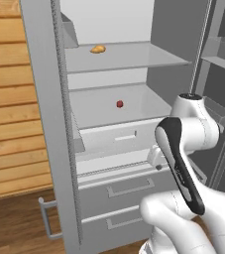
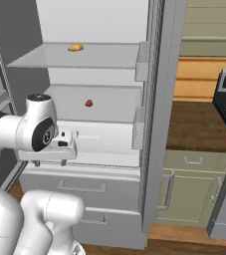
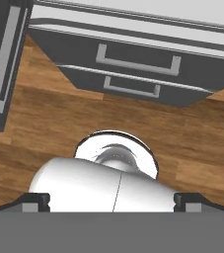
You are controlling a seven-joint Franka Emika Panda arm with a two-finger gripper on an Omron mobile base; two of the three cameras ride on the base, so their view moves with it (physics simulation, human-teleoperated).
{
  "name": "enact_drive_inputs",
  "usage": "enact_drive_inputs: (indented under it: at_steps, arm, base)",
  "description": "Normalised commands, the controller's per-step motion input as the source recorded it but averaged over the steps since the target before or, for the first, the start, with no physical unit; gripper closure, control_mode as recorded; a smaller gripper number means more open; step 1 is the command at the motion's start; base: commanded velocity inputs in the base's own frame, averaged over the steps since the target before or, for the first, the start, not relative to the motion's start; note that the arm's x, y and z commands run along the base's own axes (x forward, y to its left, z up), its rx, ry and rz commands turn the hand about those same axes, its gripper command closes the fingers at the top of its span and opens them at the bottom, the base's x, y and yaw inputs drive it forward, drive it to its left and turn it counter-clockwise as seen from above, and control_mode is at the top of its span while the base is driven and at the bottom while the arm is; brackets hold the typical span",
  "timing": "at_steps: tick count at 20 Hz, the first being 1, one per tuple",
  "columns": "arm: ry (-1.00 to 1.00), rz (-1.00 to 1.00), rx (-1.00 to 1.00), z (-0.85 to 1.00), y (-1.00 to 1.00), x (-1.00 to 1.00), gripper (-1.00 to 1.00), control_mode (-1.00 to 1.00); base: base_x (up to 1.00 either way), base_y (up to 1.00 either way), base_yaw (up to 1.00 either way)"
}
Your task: Take the strawberry from the fridge and place it on top of the pancake, located on the dining counter.
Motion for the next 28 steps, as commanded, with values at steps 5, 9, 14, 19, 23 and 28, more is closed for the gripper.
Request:
enact_drive_inputs:
  at_steps: [5, 9, 14, 19, 23, 28]
  arm:
    - [0.0, 0.03, 0.0, 0.0, 0.0, 0.0, -1.0, -1.0]
    - [0.0, 0.04, 0.0, 0.0, 0.0, 0.0, -1.0, 1.0]
    - [0.0, 0.0, 0.0, 0.0, 0.0, 0.0, -1.0, 1.0]
    - [0.0, 0.0, 0.0, 0.0, 0.0, 0.0, -1.0, 1.0]
    - [0.0, 0.0, 0.0, 0.0, 0.0, 0.0, -1.0, 1.0]
    - [0.0, 0.0, 0.0, 0.0, 0.0, 0.0, -1.0, 1.0]
  base:
    - [0.0, 0.0, 0.0]
    - [0.01, 0.0, 0.18]
    - [0.0, 0.0, 0.21]
    - [0.08, 0.04, -0.03]
    - [0.46, 0.21, -0.04]
    - [0.43, 0.3, -0.01]
